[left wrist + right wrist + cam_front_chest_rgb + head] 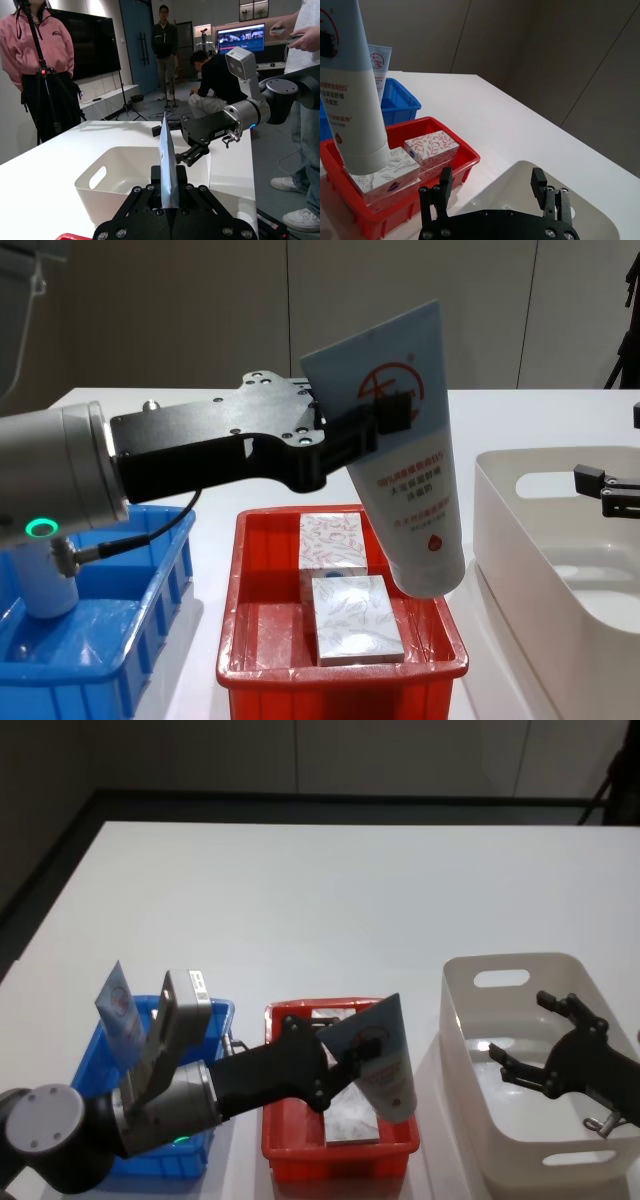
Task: Bimanual collaborative sorting of washing and personal care products
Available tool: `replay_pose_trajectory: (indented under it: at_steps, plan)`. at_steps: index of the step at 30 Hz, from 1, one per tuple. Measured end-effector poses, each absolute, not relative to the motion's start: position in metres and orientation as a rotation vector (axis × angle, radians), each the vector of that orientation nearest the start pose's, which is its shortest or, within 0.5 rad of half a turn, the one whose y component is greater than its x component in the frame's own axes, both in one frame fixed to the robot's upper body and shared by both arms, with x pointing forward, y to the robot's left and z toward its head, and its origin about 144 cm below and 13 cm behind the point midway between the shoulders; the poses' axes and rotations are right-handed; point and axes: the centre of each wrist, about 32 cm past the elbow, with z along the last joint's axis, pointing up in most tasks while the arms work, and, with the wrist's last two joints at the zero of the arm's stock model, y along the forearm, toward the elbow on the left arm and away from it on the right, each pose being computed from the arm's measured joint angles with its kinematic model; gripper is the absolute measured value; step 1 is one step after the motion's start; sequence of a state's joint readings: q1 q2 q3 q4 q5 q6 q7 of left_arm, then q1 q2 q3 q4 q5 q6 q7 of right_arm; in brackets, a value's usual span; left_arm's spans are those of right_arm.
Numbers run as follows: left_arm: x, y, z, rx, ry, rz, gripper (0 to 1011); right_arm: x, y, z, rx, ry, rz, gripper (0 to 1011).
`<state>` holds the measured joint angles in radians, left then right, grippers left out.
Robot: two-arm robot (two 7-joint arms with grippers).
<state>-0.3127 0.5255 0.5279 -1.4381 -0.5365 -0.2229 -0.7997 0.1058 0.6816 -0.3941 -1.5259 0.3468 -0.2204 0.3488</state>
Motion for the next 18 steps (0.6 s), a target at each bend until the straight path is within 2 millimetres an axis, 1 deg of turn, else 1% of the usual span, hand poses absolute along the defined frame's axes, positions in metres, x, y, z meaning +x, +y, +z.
replay_pose_trajectory:
  at_steps: [18]
  plan:
    - [0.5136,0.2570,1.1709,-0.018,-0.155,0.384,169,0.4659,-0.3306,1.1646,-0.174,-0.250,-0.732,1001]
